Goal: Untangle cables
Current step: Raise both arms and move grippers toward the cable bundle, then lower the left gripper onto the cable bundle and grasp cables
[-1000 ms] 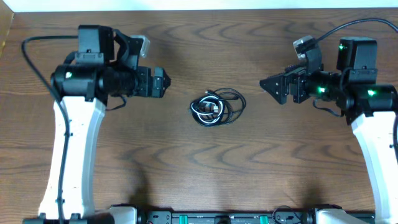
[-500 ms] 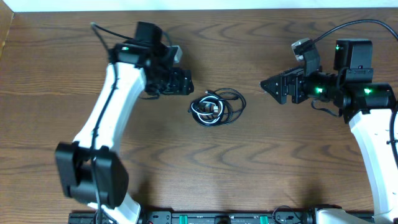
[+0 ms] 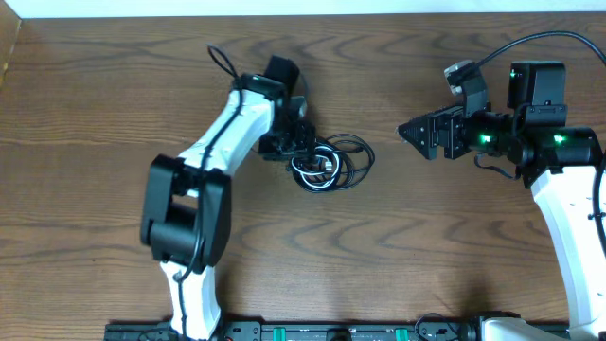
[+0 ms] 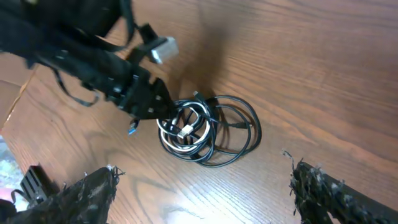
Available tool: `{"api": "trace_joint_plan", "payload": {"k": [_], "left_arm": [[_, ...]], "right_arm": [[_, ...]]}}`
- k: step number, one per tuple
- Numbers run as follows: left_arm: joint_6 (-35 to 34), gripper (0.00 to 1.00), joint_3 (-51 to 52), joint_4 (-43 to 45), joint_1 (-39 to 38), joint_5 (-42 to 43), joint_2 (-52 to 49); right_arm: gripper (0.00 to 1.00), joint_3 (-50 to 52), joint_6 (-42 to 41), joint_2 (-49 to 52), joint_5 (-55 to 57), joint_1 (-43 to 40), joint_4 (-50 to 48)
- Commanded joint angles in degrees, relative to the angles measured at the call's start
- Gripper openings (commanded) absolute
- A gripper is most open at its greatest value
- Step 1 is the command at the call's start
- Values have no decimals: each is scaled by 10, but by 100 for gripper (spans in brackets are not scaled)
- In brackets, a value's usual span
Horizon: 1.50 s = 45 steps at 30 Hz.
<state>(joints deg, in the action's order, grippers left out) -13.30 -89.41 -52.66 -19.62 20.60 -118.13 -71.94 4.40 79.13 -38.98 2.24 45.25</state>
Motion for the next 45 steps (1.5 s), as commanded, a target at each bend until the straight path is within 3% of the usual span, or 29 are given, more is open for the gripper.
{"api": "trace_joint_plan", "payload": {"k": [1,11,18,21,29,32,38,45], "left_arm": [[-36,58,-8,3,-7,-15,-32],[-65,33,-8,3,-21,-85,-48],[-100,25,20,45,-38,-134,-52],[-100,8,28,57,-45,-134,-52],[-89,7,12,61,-45,-130,-16],[-54,7,0,72,-45,-104,63],[-54,7,0,89,-45,-92,206],[-54,8,0,93,-45,-93,275]], "right_arm": [[88,4,-3,0,1,5,3],[88,4,-3,0,1,5,4],[89,4,-3,0,1,5,1],[89,4,-4,0,0,5,0],[87,4,-45,0,0,5,0],[85,4,-64,0,1,9,-1],[84,4,-133,8,57,42,-13],[84,4,-171,43,110,92,-35]]}}
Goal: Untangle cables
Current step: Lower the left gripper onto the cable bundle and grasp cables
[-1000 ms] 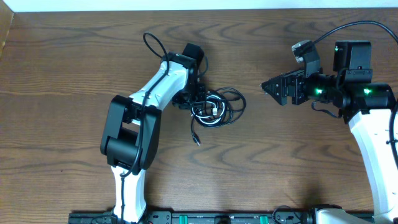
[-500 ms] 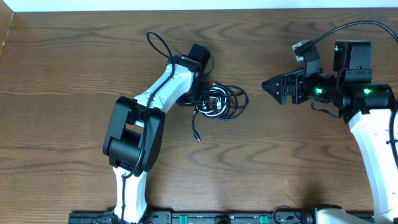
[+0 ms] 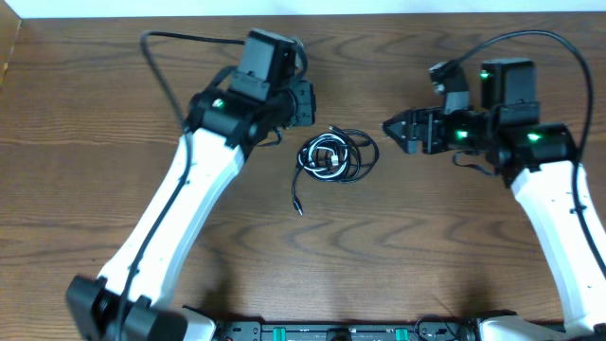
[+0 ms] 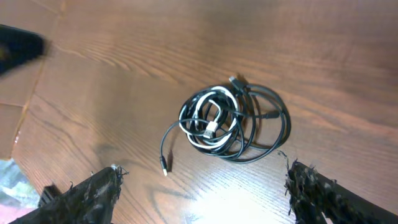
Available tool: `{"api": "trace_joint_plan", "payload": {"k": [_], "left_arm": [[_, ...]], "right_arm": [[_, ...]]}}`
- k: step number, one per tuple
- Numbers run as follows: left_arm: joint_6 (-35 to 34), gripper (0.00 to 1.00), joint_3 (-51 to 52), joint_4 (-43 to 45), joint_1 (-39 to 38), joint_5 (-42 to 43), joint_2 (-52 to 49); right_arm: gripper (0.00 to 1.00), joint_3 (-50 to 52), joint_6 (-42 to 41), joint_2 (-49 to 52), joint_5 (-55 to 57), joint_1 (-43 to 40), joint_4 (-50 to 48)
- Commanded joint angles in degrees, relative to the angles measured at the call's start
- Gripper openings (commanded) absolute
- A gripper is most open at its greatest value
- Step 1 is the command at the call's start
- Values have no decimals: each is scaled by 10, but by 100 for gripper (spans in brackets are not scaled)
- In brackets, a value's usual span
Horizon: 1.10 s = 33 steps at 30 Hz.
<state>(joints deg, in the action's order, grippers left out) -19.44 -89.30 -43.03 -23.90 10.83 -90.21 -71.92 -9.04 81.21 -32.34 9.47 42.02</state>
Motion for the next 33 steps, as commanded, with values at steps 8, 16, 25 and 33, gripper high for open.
{"api": "trace_joint_plan", "payload": {"k": [8,16,25,33], "left_arm": [[-34,26,2,-30,-3,5,-8],[-38,29,18,-47,-10,5,-21],[101,41,35,-97,-54,5,-80],[276,42,36,-97,-77,48,-186]], "right_arm": [[82,4,-83,97,106,27,-9],[82,4,-81,146,126,18,-52],[83,4,-77,152,187,8,-52],[87,4,-39,152,165,-5,-45]]}}
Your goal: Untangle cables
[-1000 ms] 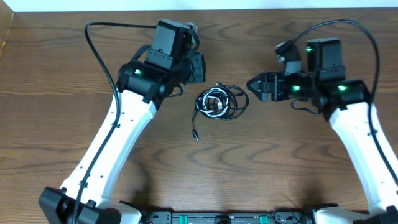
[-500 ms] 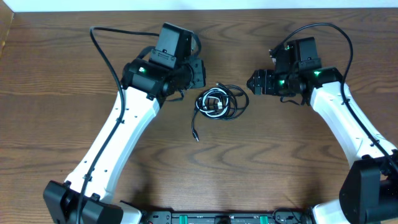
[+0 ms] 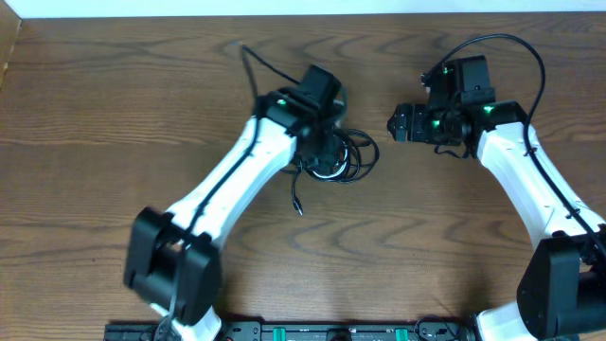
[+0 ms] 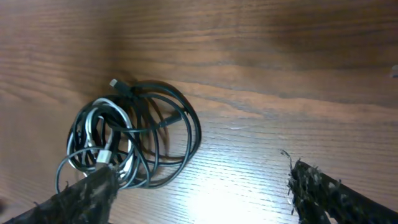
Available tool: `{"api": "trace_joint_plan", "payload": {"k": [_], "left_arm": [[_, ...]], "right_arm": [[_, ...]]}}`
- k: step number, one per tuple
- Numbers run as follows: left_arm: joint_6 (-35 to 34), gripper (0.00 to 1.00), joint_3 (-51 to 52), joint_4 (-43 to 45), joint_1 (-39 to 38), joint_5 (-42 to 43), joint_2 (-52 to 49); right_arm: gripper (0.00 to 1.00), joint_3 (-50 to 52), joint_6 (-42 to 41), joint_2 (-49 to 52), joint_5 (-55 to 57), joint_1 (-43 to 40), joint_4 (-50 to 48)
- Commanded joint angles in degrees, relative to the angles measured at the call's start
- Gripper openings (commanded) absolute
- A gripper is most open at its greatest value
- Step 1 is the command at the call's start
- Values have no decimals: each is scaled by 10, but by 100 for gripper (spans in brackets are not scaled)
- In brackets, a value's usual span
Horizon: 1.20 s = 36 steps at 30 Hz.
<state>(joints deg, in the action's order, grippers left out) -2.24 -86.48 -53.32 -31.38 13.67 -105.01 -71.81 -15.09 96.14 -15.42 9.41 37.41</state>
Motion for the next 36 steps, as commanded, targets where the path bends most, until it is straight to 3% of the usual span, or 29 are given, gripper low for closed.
{"api": "trace_joint_plan", "payload": {"k": [1,4,15,21,28,33,36], "left_arm": [[115,42,8,9,-2,20,-49],[143,41,8,15,-2,20,-82],[143,41,8,101,-2,18,-125],[142,41,8,108,-2,-49,-127],[142,41,8,112,-2,-54,-156],[130,26,8,112,-2,-54,-174],[114,9,5,111,0,-54,-167]], "right_arm": [[87,3,21,3,-4,-5,1],[88,3,21,3,-4,-5,1],[89,3,21,3,-3,-4,11],[89,3,21,3,-3,-4,9],[90,3,21,3,-3,-4,9],[90,3,21,3,-3,-4,11],[90,3,21,3,-4,-4,12]]}}
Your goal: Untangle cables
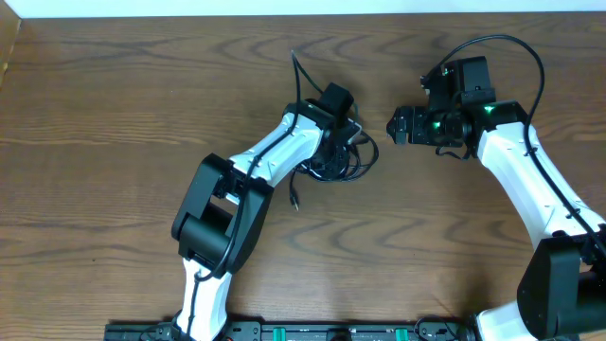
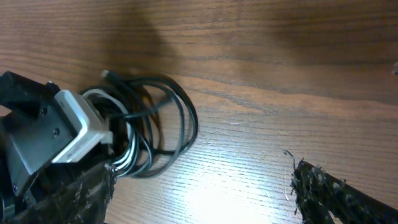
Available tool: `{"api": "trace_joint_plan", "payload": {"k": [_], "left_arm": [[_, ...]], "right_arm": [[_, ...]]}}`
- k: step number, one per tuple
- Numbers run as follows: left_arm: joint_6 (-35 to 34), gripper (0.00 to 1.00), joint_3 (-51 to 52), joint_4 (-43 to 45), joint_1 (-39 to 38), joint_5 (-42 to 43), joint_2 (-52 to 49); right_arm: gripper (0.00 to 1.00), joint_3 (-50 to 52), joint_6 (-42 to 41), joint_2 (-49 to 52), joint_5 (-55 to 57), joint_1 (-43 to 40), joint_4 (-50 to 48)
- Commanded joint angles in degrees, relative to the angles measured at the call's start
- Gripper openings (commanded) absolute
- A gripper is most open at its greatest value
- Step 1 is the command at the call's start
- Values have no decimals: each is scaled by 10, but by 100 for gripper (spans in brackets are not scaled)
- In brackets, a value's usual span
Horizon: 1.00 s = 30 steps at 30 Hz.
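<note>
A tangled bundle of black and white cables lies coiled at the table's middle, and one loose black end trails out at its lower left. My left gripper is down on the bundle's left part. Its fingertips are hidden under the wrist, so I cannot tell how its jaws stand. The right wrist view shows the cable loops with the left arm's white camera housing over their left side. My right gripper hovers to the right of the bundle, open and empty, its fingers spread wide.
The brown wooden table carries nothing else. The left arm's own black cable arcs up behind its wrist. The right arm's cable loops over the back right.
The left arm has swung so that its gripper now sits on the bundle's left side and shows in the right wrist view. The right arm and the bundle have not moved.
First my left gripper was at the bundle's left edge, with the right gripper open off to the right. Then the left gripper was away at the back and the bundle lay free with one end trailing out. Later it hovered over the bundle, and now it is down on it.
</note>
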<state>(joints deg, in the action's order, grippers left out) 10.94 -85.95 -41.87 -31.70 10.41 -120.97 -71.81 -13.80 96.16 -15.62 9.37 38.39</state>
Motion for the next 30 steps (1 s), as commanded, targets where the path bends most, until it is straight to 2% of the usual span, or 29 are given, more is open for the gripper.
{"api": "trace_joint_plan", "payload": {"k": [1,7,11,16,21,26,30], "left_arm": [[-24,8,-3,-5,4,-21,-5],[-74,8,-25,-17,13,-21,45],[-122,8,-26,-17,19,-18,123],[-129,8,-26,-10,19,64,203],[-174,8,-26,-10,19,75,238],[-192,8,-26,-11,19,102,247],[-215,8,-26,-13,19,102,247]], "right_arm": [[90,3,8,2,-2,-4,1],[89,3,7,2,-12,-3,-5],[87,3,8,2,-53,-3,-31],[87,3,8,2,-127,-2,-74],[87,3,8,2,-177,13,-108],[81,3,7,2,-188,30,-121],[72,3,7,2,-198,45,-122]]}}
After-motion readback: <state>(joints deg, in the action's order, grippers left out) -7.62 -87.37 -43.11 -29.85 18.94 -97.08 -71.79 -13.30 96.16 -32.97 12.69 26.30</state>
